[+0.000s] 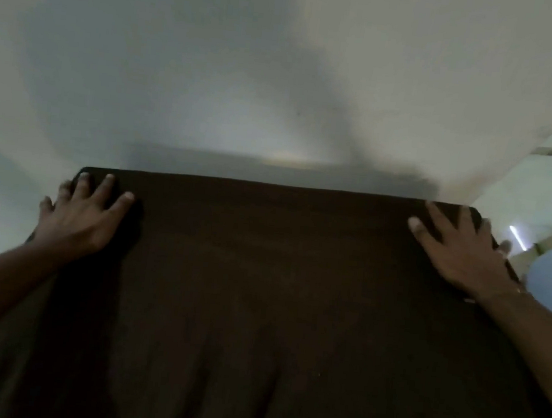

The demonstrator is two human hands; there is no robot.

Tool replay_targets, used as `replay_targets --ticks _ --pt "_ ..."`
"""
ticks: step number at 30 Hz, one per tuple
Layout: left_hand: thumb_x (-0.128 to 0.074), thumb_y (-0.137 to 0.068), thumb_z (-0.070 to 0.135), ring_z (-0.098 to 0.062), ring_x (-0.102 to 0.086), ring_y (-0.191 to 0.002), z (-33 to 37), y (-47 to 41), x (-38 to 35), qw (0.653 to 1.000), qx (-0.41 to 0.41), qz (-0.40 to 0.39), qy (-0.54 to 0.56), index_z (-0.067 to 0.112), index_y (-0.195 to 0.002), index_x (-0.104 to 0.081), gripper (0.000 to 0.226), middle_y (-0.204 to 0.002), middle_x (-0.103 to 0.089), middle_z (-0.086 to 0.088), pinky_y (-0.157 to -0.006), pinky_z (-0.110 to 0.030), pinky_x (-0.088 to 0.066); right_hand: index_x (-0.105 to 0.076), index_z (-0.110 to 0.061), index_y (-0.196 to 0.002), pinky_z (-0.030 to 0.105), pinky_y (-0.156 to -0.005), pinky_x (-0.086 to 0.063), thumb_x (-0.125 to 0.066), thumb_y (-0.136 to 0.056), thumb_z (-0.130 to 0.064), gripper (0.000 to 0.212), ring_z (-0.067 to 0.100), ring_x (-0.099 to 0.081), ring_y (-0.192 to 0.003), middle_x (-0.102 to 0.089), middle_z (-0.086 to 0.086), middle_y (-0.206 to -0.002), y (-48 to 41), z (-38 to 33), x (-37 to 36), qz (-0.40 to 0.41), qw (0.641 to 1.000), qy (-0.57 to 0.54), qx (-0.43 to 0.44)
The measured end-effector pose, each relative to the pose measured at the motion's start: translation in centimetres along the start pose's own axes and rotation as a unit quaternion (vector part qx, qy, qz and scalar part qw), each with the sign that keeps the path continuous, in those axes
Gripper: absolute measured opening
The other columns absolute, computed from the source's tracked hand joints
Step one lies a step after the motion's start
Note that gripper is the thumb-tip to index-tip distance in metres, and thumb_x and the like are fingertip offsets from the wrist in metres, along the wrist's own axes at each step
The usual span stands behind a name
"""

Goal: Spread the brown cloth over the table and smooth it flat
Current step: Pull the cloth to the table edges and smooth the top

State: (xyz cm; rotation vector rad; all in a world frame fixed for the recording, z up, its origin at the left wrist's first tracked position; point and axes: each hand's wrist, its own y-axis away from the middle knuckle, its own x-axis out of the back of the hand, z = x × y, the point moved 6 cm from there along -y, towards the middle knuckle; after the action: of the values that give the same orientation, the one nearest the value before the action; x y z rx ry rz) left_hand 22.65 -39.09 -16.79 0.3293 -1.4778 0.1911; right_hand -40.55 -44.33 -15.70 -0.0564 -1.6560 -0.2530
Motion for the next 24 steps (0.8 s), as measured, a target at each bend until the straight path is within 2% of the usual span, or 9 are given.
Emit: replay_targets --ticks 3,5,9,11,13,16,19,21,24 --pt "0.005 -0.078 0.079 -0.042 -0.004 -0.149 -1.1 -0.7 -1.0 0.997 -0.030 -0.043 -0.064 0.040 -0.156 -0.012 0.089 -0.168 0.002 -0.012 -0.116 -0.060 -0.017 0.012 -0.067 -0.143 0.071 -0.116 0.000 0.002 -0.071 -0.096 0.078 0.039 0.004 -0.152 0.006 0.002 -0.169 0.9 1.6 -1.8 -0.036 0.999 0.033 0.007" --pt "0.004 -0.081 0.075 -0.043 -0.002 -0.150 -1.3 -2.6 -0.8 0.996 -0.042 -0.046 -0.069 0.041 -0.155 -0.017 0.084 -0.168 0.005 -0.010 -0.118 -0.060 -0.018 0.009 -0.066 -0.144 0.069 -0.117 0.000 0.001 -0.069 -0.097 0.081 0.038 0.005 -0.152 0.006 0.001 -0.169 -0.8 1.5 -1.2 -0.033 0.999 0.023 0.019" --pt "-0.013 -0.084 0.082 -0.039 -0.002 -0.151 -0.5 -2.7 1.6 0.994 0.054 -0.085 0.053 0.046 -0.155 -0.005 0.080 -0.169 0.006 -0.001 -0.117 -0.069 -0.005 0.004 -0.059 -0.149 0.074 -0.113 0.003 -0.003 -0.070 -0.092 0.086 0.037 0.011 -0.152 0.011 0.000 -0.168 -2.0 0.2 1.2 -0.085 0.996 0.021 0.016" --pt "-0.013 -0.087 0.080 -0.036 0.003 -0.152 1.5 0.7 3.2 0.997 0.044 -0.042 0.056 0.047 -0.154 0.001 0.076 -0.168 0.007 -0.001 -0.114 -0.073 0.001 0.002 -0.056 -0.151 0.077 -0.111 0.006 -0.003 -0.076 -0.089 0.082 0.037 0.012 -0.151 0.011 0.000 -0.168 0.6 -1.2 2.4 -0.058 0.998 -0.021 0.014" --pt "-0.015 -0.090 0.078 -0.034 0.001 -0.152 3.4 6.6 3.8 0.995 -0.006 -0.001 0.096 0.053 -0.151 0.005 0.069 -0.168 0.008 -0.001 -0.113 -0.073 -0.001 0.010 -0.062 -0.146 0.076 -0.110 0.009 0.000 -0.078 -0.091 0.075 0.037 0.014 -0.151 0.018 -0.004 -0.166 6.1 -1.9 2.2 -0.046 0.997 -0.056 0.034" --pt "-0.006 -0.077 0.091 -0.027 0.005 -0.151 2.5 19.2 0.4 0.996 0.021 -0.038 0.083 0.071 -0.138 0.016 0.067 -0.161 0.016 0.012 -0.114 -0.070 0.001 0.025 -0.073 -0.131 0.076 -0.107 0.009 0.003 -0.070 -0.096 0.069 0.035 0.019 -0.149 0.030 -0.013 -0.155 17.9 -0.6 -2.7 -0.108 0.993 -0.040 0.023" --pt "0.007 -0.063 0.094 -0.020 0.014 -0.151 -0.6 27.3 -2.2 0.991 0.087 -0.091 0.044 0.068 -0.134 0.027 0.078 -0.161 0.024 0.014 -0.117 -0.064 0.004 0.036 -0.065 -0.131 0.077 -0.111 0.006 0.005 -0.071 -0.093 0.074 0.034 0.030 -0.146 0.041 -0.010 -0.152 23.9 2.6 -5.1 -0.158 0.987 0.028 -0.010" --pt "0.002 -0.071 0.086 -0.022 0.012 -0.152 -2.2 29.8 -1.1 0.994 0.082 -0.069 0.029 0.054 -0.146 0.018 0.083 -0.166 0.015 0.005 -0.121 -0.059 0.003 0.028 -0.054 -0.144 0.076 -0.114 0.002 0.001 -0.079 -0.084 0.076 0.034 0.027 -0.147 0.033 -0.003 -0.160 24.9 3.6 -3.7 -0.158 0.986 0.047 0.000" --pt "-0.007 -0.085 0.076 -0.029 0.004 -0.153 -2.4 32.2 1.4 0.995 0.072 -0.021 0.073 0.033 -0.156 -0.001 0.084 -0.167 -0.001 -0.007 -0.122 -0.055 0.001 -0.006 -0.038 -0.157 0.072 -0.116 0.002 -0.007 -0.092 -0.075 0.075 0.036 0.011 -0.151 0.003 0.005 -0.168 27.1 1.6 -0.2 -0.065 0.996 -0.031 0.050"
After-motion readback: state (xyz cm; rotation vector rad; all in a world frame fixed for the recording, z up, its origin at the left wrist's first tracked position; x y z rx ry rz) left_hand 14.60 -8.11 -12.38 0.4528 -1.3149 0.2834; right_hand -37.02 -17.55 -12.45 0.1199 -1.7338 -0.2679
